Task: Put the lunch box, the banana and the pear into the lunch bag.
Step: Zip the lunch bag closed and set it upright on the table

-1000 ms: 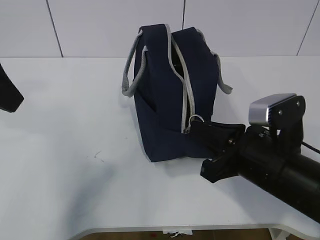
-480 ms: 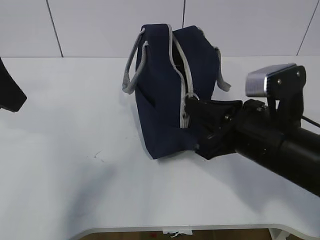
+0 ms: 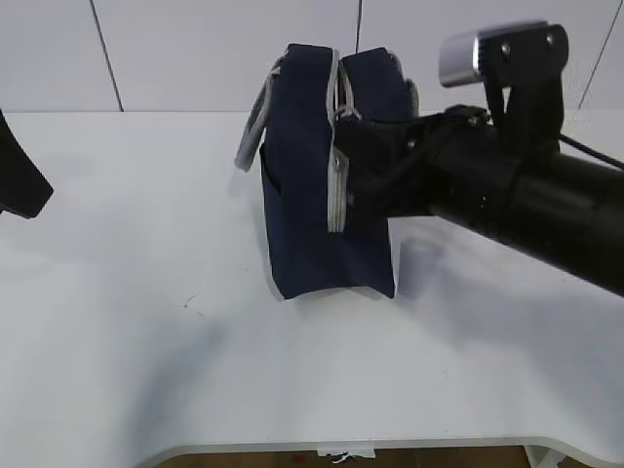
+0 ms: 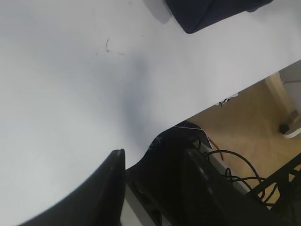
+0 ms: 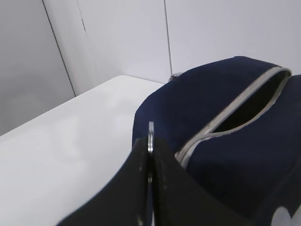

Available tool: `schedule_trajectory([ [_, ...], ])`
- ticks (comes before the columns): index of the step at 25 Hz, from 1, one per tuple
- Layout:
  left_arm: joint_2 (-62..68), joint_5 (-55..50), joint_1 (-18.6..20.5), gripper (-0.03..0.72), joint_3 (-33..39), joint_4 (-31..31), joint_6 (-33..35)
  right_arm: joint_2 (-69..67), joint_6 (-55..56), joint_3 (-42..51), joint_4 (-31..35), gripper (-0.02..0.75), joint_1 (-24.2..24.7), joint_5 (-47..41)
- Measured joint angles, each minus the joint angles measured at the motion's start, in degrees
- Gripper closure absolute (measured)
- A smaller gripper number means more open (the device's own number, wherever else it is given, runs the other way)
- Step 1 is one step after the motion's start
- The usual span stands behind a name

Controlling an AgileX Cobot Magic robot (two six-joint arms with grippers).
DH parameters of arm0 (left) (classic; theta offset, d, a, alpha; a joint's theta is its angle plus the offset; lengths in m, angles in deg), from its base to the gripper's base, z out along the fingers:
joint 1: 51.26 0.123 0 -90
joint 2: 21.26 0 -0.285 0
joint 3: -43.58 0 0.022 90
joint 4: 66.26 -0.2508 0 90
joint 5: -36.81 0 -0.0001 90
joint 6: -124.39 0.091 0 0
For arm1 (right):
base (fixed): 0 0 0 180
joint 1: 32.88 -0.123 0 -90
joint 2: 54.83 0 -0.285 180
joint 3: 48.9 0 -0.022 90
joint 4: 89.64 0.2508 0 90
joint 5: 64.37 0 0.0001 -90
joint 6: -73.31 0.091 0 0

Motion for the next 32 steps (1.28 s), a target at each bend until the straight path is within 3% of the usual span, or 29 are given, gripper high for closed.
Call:
schedule_trajectory([
  [12, 0.0, 0.45, 0.0, 0.382, 0.0, 0.13, 0.25, -0.2, 0.0, -15.26, 1.51, 0.737, 0.0, -22.34],
  [22, 0.0, 6.99, 0.0, 0.382, 0.0, 5.3, 7.31, -0.2, 0.0, -20.31, 8.27, 0.737, 0.0, -32.6],
  [32, 0.0, 13.63, 0.0, 0.377, 2.69, 6.23, 10.14, -3.39, 0.0, -28.02, 13.21, 0.737, 0.0, -38.99],
])
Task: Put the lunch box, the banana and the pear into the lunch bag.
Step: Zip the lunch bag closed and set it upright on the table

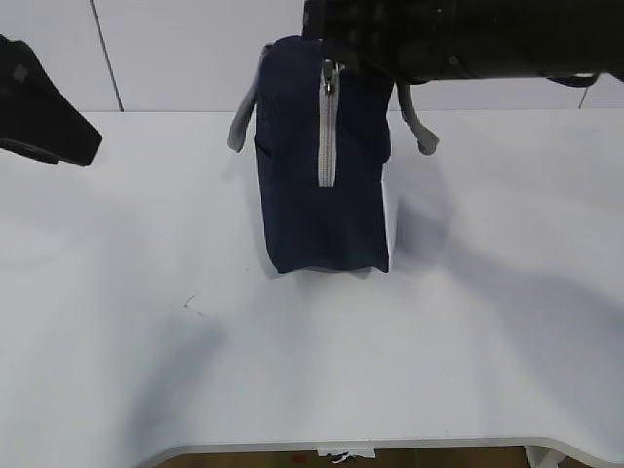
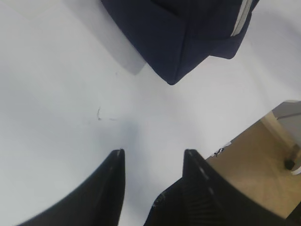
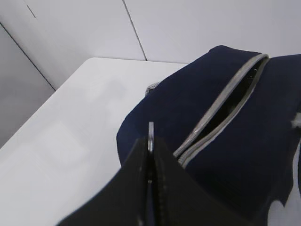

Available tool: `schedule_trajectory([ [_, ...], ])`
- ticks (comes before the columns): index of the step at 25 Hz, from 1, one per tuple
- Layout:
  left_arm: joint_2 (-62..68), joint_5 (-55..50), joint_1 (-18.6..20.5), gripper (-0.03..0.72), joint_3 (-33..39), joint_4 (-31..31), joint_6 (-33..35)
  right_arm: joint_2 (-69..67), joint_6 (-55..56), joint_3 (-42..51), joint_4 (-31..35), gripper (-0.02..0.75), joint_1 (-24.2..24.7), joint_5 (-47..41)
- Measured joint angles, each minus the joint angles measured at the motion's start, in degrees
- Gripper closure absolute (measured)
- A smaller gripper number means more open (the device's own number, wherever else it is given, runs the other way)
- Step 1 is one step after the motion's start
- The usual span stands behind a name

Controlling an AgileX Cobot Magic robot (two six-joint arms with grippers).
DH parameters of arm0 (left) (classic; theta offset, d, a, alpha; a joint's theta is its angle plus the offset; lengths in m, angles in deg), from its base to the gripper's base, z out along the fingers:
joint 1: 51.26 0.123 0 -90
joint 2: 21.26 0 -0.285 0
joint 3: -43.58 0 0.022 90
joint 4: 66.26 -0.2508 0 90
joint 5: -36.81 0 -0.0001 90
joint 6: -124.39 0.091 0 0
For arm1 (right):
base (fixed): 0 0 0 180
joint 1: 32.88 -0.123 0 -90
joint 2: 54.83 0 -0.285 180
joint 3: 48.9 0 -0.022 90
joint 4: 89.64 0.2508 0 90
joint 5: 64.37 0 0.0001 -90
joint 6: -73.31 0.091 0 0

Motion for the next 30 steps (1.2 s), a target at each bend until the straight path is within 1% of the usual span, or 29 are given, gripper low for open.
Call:
schedule_trajectory([
  [2, 0.0, 1.7, 0.0, 0.37, 2.23, 1.91, 1.79, -0.39, 0.0, -1.24, 0.53, 0.737, 0.0, -0.41],
  [5, 0.0, 4.87, 0.0, 0.367, 5.19, 7.78, 7.09, -1.32, 0.0, -3.19, 1.93, 0.737, 0.0, -2.15],
  [8, 0.0, 8.42, 0.0, 0.342, 7.11, 13.37, 12.32, -2.7, 0.02, -5.07, 2.98, 0.737, 0.0, -4.39],
  [12, 2.49, 10.86, 0.0, 0.296, 7.33, 18.31, 17.16, -3.65, 0.02, -7.86, 3.82, 0.737, 0.0, -7.43],
  [15, 5.83, 11.38, -0.1, 0.285, 7.33, 22.33, 20.71, -4.0, 0.02, -9.43, 4.04, 0.737, 0.0, -9.12],
  [18, 9.29, 13.49, -1.37, 0.282, 7.33, 26.28, 25.02, -4.14, 0.02, -9.66, 4.13, 0.737, 0.0, -10.18],
  [21, 12.54, 17.53, -3.42, 0.279, 7.33, 28.48, 27.87, -4.14, 0.13, -9.79, 4.13, 0.737, 0.0, -10.73],
  [26, 17.07, 22.24, -6.2, 0.249, 7.33, 29.36, 29.89, -4.14, 0.13, -9.79, 4.13, 0.737, 0.0, -11.35],
  [30, 18.55, 25.14, -7.43, 0.235, 7.33, 31.13, 31.51, -4.14, 0.13, -9.79, 4.13, 0.737, 0.0, -11.68],
])
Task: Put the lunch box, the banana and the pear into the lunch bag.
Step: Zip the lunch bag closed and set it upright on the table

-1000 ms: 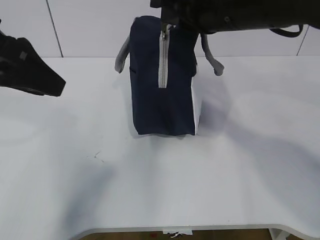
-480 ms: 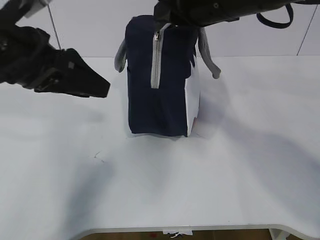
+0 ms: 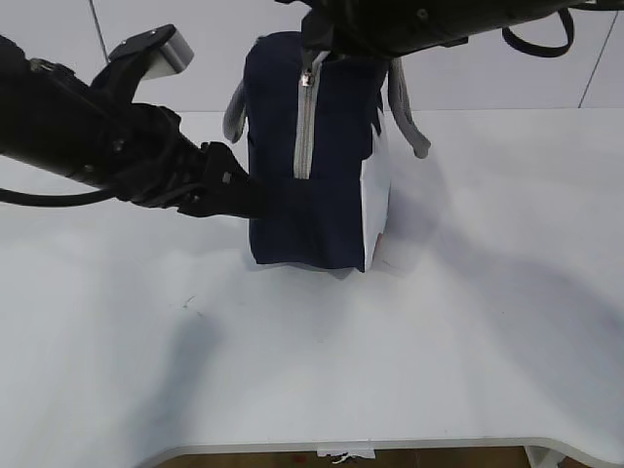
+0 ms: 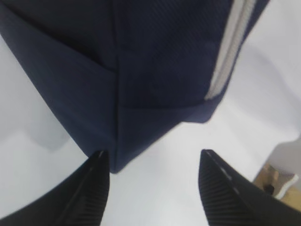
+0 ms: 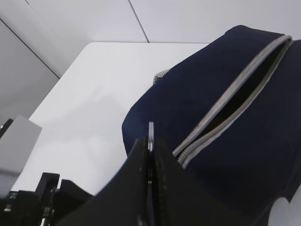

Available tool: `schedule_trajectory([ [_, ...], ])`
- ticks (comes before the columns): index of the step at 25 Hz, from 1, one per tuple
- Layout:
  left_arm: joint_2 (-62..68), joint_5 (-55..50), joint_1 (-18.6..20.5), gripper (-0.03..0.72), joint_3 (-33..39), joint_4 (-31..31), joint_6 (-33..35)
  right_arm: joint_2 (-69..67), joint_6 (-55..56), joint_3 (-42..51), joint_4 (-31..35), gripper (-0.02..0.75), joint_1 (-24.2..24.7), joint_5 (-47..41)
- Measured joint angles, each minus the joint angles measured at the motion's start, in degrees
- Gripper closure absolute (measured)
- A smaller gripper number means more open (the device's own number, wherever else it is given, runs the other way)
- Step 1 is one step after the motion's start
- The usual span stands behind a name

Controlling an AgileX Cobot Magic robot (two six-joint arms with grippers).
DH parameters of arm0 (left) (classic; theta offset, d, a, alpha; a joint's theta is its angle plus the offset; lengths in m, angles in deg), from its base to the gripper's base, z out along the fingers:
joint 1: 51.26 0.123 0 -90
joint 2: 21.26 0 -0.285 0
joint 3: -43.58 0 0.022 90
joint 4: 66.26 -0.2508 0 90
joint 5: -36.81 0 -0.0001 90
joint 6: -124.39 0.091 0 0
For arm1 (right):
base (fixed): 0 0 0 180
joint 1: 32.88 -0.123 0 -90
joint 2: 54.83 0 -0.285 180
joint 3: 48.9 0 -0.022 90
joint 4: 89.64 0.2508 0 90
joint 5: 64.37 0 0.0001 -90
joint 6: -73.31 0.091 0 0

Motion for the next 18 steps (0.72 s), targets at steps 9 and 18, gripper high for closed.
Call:
schedule_trajectory([
  [9, 4.45, 3.26, -0.14, 0.232, -3.43, 6.21, 6.99, 0.0, 0.0, 0.0, 0.25, 0.737, 0.0, -0.21],
  [18, 6.78, 3.26, -0.14, 0.59, -5.21, 4.15, 7.35, 0.0, 0.0, 0.0, 0.25, 0.737, 0.0, -1.0],
])
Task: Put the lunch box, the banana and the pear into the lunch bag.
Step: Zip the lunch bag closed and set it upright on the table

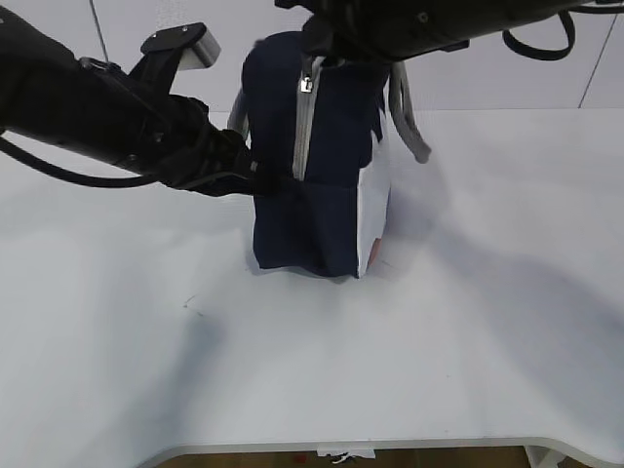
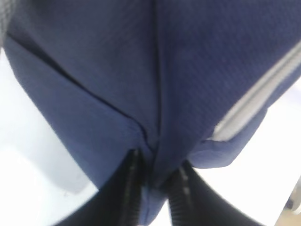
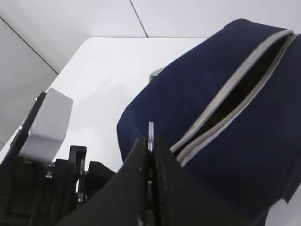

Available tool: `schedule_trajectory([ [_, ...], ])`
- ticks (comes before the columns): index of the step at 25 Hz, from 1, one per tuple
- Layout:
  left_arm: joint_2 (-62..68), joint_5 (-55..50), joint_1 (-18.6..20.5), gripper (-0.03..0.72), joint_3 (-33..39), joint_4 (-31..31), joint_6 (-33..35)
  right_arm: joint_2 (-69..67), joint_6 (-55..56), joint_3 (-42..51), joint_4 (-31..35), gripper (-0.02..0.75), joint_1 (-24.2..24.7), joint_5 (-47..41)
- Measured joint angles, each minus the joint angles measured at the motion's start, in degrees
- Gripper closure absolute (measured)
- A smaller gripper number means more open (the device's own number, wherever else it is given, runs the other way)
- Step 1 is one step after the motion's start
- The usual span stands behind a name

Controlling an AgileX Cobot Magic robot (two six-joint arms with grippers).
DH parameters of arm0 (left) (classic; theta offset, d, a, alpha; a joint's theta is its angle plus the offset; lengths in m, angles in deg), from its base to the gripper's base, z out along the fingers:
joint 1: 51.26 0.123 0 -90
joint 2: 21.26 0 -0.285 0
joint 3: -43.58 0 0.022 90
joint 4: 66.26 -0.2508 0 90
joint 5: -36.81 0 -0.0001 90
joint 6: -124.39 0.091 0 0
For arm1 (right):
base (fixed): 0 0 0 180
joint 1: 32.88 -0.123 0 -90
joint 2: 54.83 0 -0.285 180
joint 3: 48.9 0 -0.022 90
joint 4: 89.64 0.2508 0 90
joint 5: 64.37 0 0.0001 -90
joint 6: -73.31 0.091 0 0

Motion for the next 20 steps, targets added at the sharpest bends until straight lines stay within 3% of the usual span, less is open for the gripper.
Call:
schedule_trajectory([
  [4, 0.11, -1.58, 0.0, 0.664, 0.0, -4.01, 0.1, 0.0, 0.0, 0.0, 0.12, 0.737, 0.0, -0.09],
  [13, -1.49, -5.55, 0.0, 0.67, -0.2, -14.51, 0.22, 0.0, 0.0, 0.0, -1.51, 0.737, -0.1, -0.21],
  [20, -3.34, -8.94, 0.0, 0.671, -0.2, -17.83, 0.22, 0.0, 0.0, -0.13, -2.36, 0.737, 0.02, 0.35],
])
